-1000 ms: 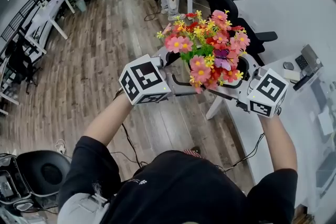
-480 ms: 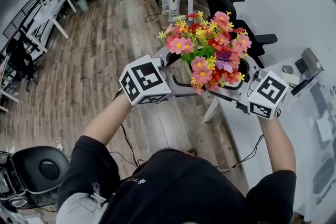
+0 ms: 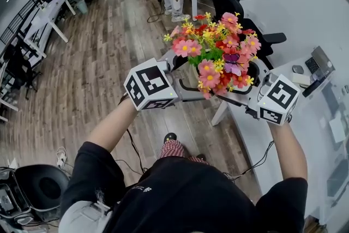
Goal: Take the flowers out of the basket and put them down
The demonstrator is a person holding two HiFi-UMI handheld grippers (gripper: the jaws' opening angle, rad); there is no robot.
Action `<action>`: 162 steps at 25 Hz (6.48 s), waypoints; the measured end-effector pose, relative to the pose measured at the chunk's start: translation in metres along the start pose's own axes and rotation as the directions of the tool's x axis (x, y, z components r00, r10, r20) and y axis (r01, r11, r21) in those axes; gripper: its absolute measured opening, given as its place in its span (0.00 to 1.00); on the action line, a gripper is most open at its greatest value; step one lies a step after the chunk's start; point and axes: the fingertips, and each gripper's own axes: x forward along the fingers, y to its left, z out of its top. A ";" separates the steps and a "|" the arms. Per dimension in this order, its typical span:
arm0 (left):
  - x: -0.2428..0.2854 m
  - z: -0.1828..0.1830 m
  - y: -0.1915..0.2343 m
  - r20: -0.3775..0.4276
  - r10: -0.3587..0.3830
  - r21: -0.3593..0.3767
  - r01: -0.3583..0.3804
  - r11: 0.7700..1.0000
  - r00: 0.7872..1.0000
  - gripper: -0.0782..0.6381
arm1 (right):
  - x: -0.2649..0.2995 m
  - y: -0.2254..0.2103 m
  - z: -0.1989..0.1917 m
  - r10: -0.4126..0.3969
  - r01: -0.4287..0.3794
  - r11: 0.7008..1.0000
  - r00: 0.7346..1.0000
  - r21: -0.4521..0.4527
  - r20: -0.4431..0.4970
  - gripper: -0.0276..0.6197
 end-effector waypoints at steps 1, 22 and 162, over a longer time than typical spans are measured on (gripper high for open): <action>0.000 0.000 0.002 0.004 -0.008 0.000 0.008 1.000 1.000 0.75 | 0.001 -0.001 0.001 -0.008 0.008 1.000 1.000 0.001 -0.001 0.73; 0.023 -0.014 0.019 0.038 -0.170 0.069 0.168 0.983 0.985 0.75 | 0.001 -0.024 -0.021 -0.181 0.182 0.983 0.983 0.027 -0.020 0.73; 0.148 0.023 -0.016 0.130 -0.786 0.343 0.716 0.608 0.604 0.76 | -0.126 -0.060 -0.060 -0.812 0.804 0.578 0.584 0.140 -0.004 0.73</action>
